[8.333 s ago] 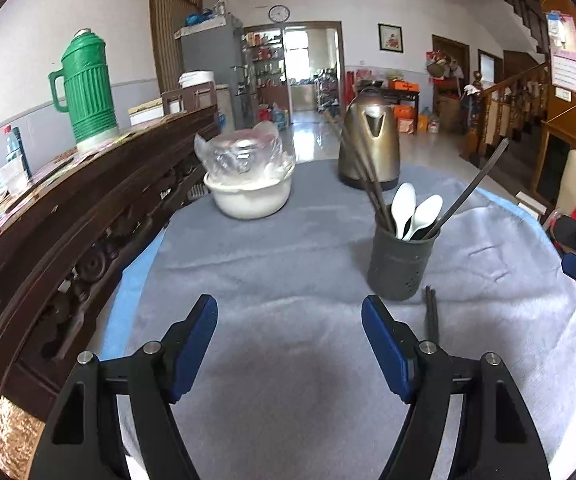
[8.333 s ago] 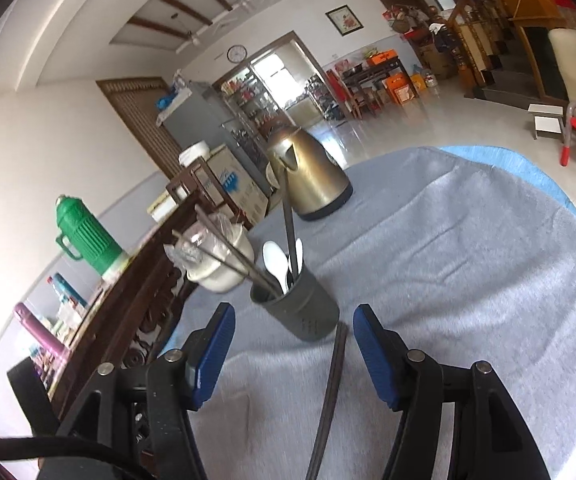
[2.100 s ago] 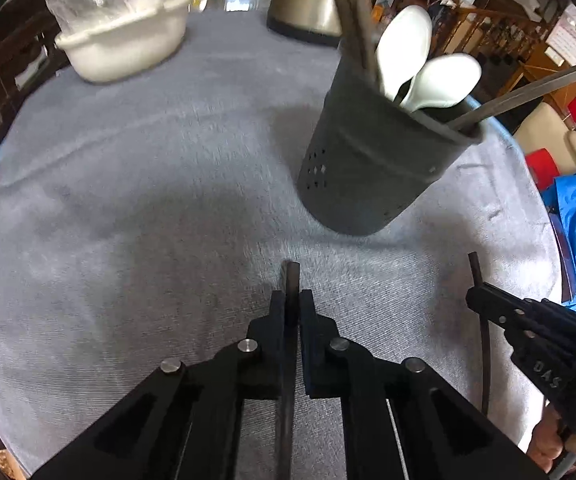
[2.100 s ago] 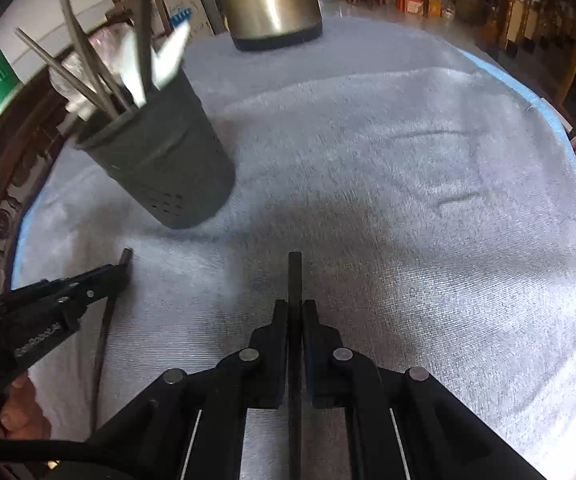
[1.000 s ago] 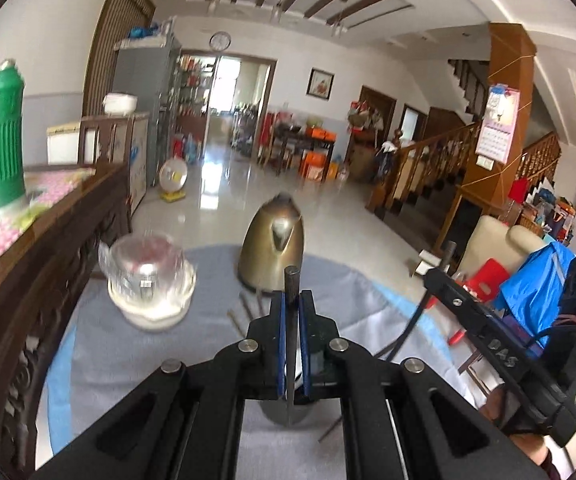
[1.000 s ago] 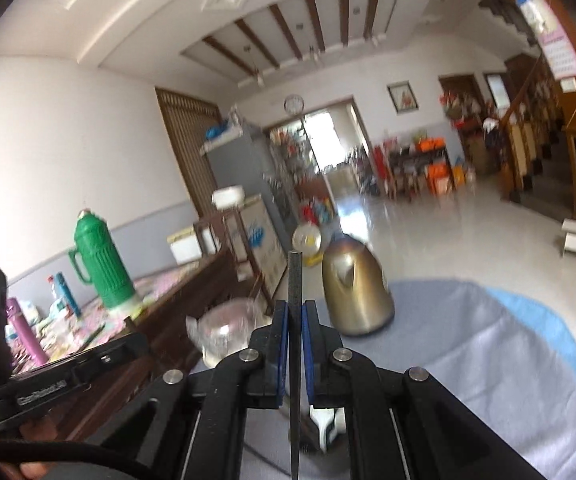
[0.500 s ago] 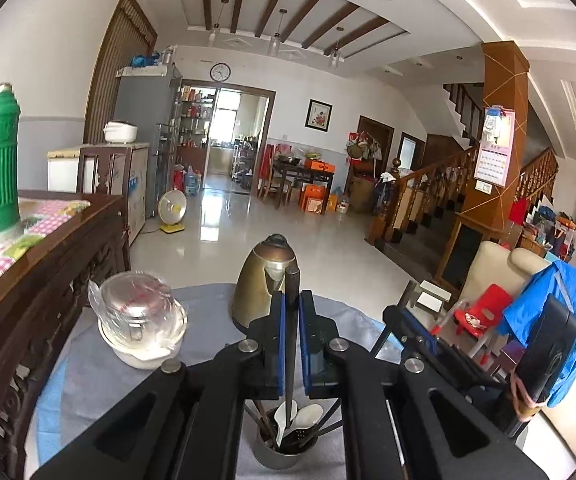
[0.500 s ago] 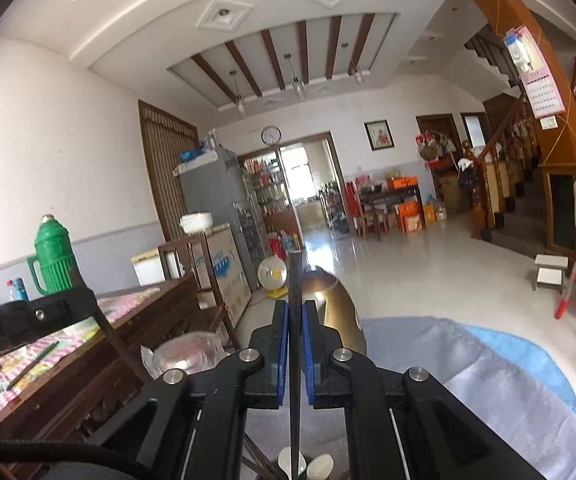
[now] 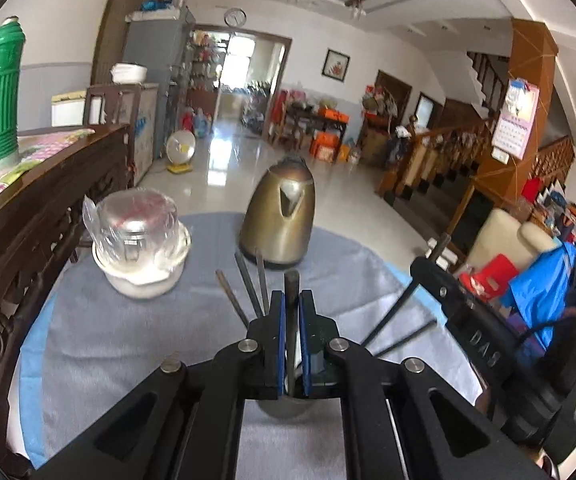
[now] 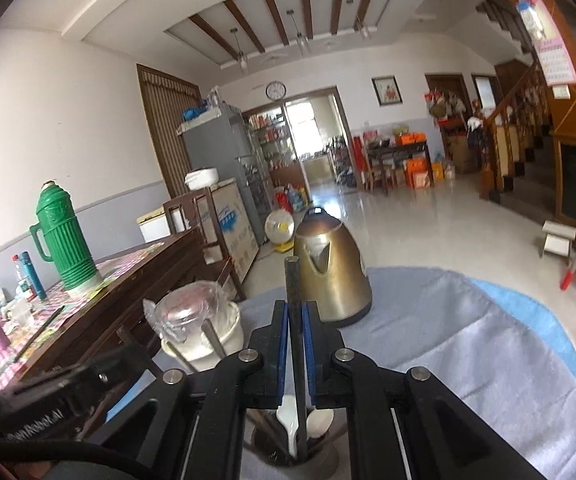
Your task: Organize utensils
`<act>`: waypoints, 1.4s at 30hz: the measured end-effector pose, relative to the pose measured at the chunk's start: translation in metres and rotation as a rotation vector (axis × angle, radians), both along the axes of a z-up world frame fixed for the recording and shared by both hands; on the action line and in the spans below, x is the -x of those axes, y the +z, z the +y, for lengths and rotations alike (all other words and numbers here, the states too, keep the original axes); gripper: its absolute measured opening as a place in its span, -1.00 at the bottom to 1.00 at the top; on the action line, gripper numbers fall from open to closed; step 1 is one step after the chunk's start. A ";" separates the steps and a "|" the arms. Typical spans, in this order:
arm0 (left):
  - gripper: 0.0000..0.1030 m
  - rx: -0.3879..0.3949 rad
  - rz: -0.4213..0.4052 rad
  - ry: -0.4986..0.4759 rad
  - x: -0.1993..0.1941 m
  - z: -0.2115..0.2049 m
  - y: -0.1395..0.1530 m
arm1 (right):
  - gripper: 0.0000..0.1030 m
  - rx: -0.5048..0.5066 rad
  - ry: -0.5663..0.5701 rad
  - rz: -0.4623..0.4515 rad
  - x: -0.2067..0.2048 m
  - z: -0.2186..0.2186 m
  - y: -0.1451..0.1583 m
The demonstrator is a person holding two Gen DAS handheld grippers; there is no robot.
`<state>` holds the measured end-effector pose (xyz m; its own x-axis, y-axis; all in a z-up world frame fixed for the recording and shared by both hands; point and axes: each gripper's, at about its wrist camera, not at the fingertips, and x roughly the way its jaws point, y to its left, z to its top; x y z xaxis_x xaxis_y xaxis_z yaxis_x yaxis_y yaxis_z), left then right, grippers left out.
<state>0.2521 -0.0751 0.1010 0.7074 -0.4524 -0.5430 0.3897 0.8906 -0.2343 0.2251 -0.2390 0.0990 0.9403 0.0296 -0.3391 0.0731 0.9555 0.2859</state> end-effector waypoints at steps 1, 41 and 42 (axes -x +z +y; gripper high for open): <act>-0.79 -0.008 0.014 -0.004 0.004 0.002 0.000 | -0.80 -0.014 0.007 0.011 0.002 -0.002 0.000; 0.67 -0.311 -0.269 0.367 0.275 0.065 0.034 | 0.24 -0.078 0.045 0.091 0.264 0.022 0.015; 0.74 -0.307 -0.273 0.369 0.279 0.066 0.034 | 0.24 -0.072 0.042 0.094 0.271 0.024 0.016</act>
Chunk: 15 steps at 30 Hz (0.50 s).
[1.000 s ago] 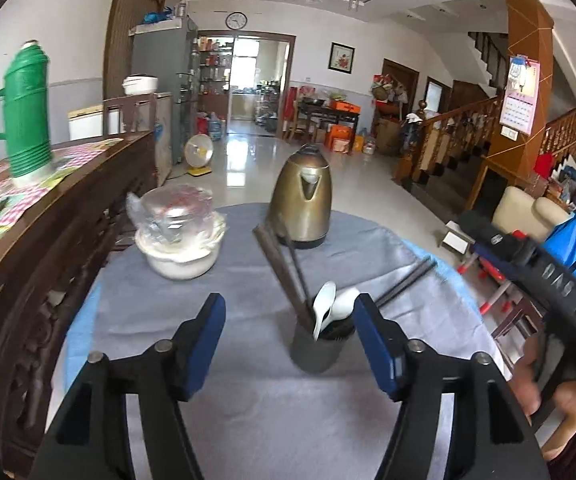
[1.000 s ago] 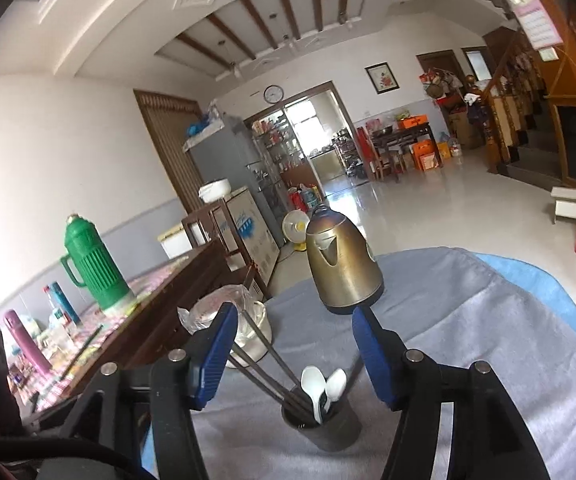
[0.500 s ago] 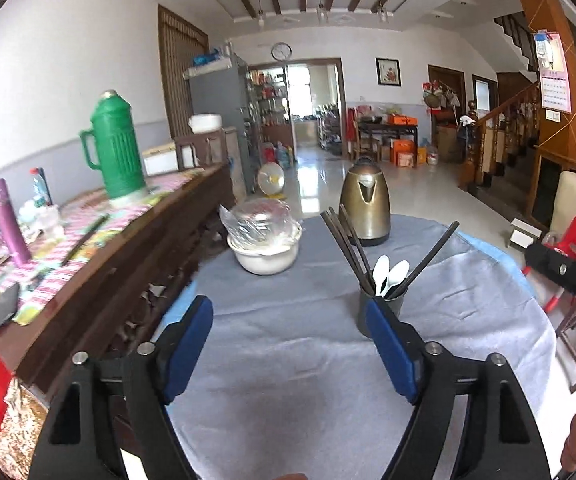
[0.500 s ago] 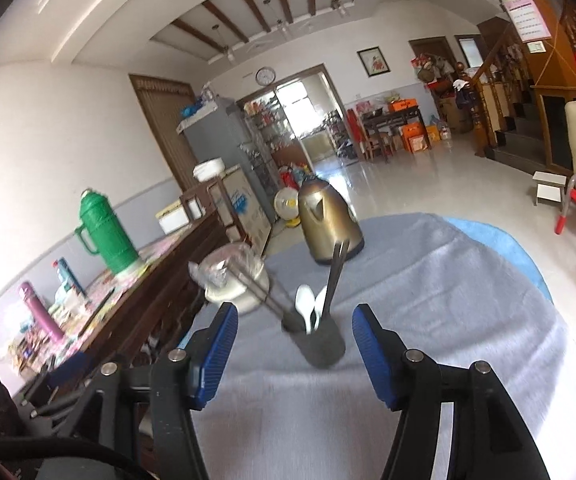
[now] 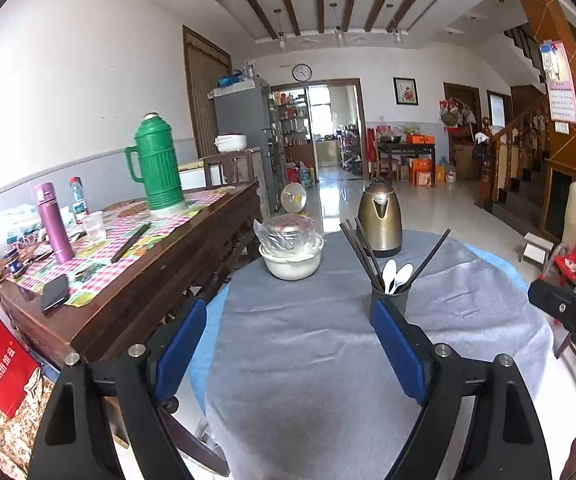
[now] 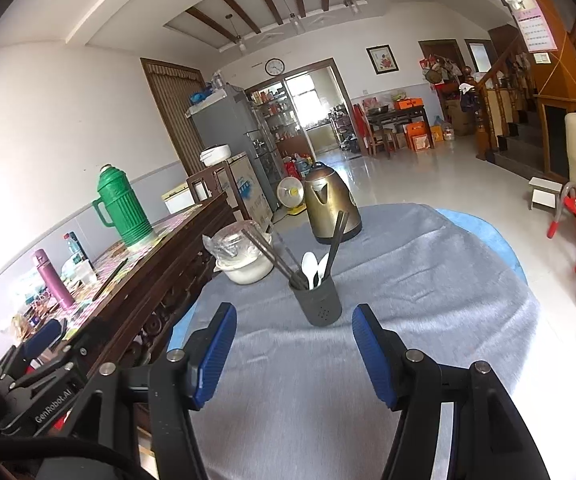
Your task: Organize utensils
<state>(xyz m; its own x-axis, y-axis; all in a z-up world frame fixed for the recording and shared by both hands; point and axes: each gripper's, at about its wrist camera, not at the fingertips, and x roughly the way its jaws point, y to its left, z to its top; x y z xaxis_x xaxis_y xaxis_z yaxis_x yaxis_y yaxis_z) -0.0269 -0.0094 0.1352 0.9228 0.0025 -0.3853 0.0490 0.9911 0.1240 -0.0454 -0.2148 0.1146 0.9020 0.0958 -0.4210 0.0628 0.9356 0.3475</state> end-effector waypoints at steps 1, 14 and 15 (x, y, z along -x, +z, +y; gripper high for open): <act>0.82 0.003 -0.007 0.002 0.004 0.002 0.000 | 0.24 0.012 0.000 0.001 0.004 0.002 0.000; 0.84 -0.048 0.007 0.084 0.012 0.036 -0.025 | 0.24 0.082 -0.014 0.053 0.011 0.033 -0.026; 0.84 -0.053 0.012 0.088 0.011 0.039 -0.029 | 0.24 0.089 -0.014 0.052 0.010 0.037 -0.027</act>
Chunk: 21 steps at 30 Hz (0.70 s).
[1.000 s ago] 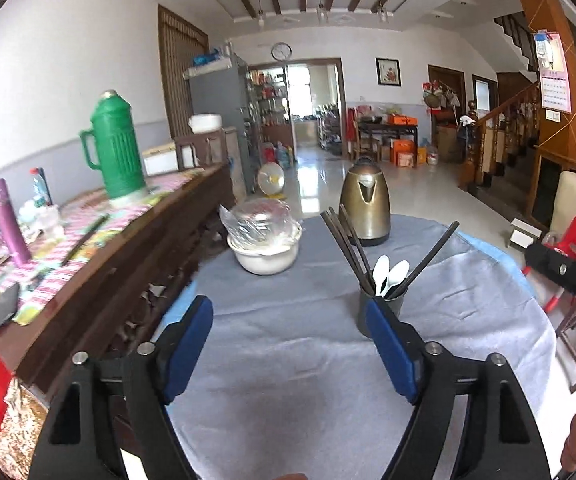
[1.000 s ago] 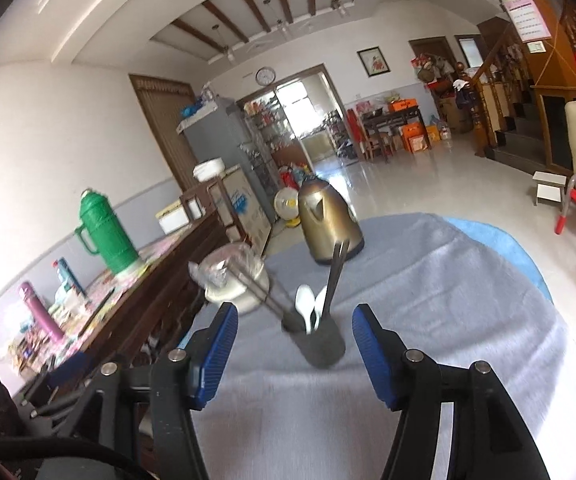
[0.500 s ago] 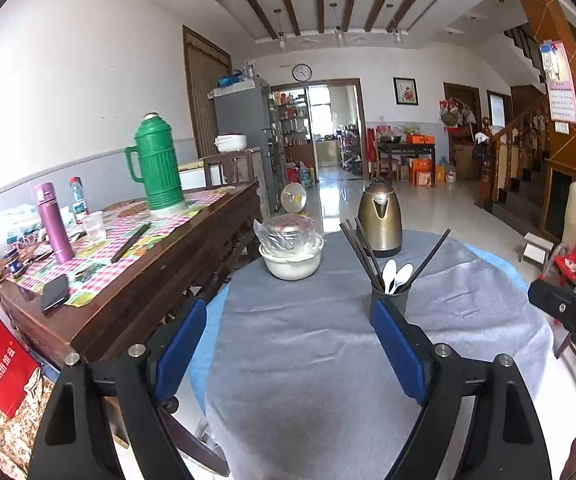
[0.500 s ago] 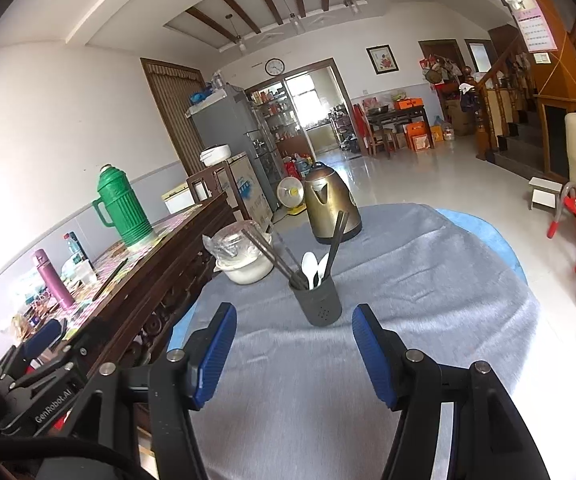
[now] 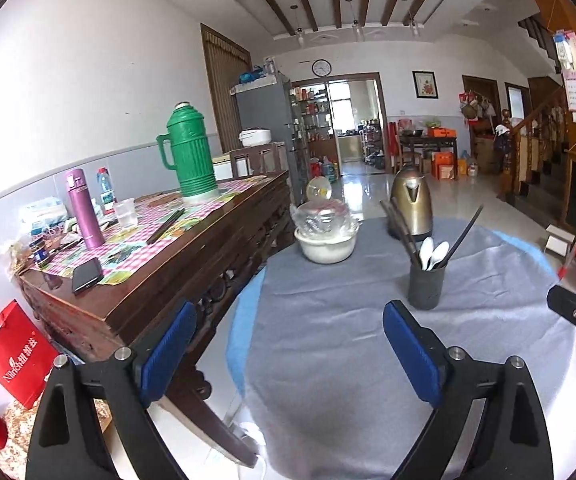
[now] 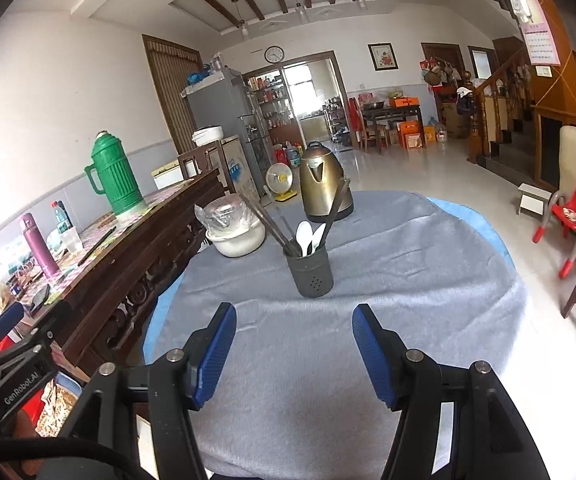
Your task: Organize utensils
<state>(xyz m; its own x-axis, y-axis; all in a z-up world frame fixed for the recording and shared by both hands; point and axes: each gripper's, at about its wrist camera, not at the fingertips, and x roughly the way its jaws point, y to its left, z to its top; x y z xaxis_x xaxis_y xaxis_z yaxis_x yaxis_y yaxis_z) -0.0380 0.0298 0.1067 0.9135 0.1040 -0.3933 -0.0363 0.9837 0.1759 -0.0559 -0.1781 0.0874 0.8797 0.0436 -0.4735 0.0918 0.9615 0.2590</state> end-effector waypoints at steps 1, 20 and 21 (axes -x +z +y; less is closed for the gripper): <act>0.84 -0.001 0.005 0.003 -0.001 0.002 -0.003 | 0.24 0.009 -0.003 -0.002 0.000 0.004 -0.001; 0.84 -0.008 0.057 -0.020 0.000 -0.004 -0.023 | 0.24 0.063 -0.076 -0.029 0.009 0.004 -0.007; 0.84 -0.008 0.059 -0.022 -0.001 -0.004 -0.024 | 0.24 0.063 -0.078 -0.028 0.010 0.003 -0.007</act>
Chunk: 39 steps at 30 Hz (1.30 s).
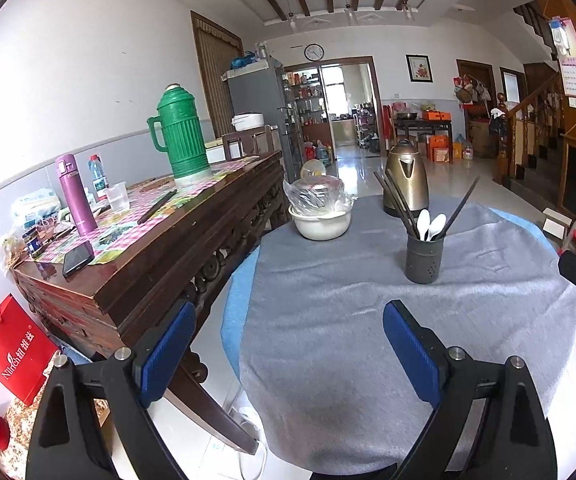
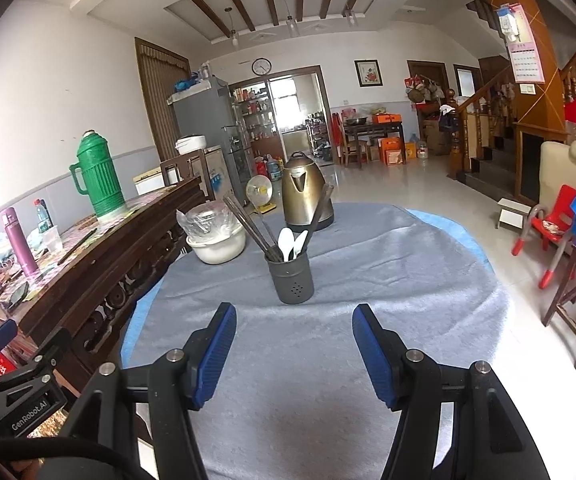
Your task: Organize utensils
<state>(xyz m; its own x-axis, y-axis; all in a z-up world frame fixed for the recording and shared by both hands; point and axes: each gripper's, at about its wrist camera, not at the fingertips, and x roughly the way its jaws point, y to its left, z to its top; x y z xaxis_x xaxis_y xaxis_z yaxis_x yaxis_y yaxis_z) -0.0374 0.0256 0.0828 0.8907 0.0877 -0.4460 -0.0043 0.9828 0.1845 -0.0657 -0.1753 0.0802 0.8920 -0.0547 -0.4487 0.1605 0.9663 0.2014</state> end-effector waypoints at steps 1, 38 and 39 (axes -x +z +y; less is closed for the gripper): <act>0.84 0.001 0.003 -0.004 0.000 -0.001 0.000 | 0.24 0.002 -0.003 0.002 0.001 -0.002 0.000; 0.84 0.016 -0.004 -0.049 0.011 -0.019 0.010 | 0.24 -0.008 -0.029 -0.046 0.041 -0.024 0.004; 0.84 0.017 -0.004 -0.048 0.011 -0.018 0.010 | 0.24 -0.005 -0.026 -0.047 0.041 -0.022 0.004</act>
<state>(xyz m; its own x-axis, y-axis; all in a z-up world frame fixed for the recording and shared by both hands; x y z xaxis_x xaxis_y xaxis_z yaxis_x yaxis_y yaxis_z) -0.0487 0.0072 0.0923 0.8954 0.0369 -0.4437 0.0426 0.9849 0.1678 -0.1068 -0.1977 0.0844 0.9106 -0.0756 -0.4064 0.1755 0.9608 0.2145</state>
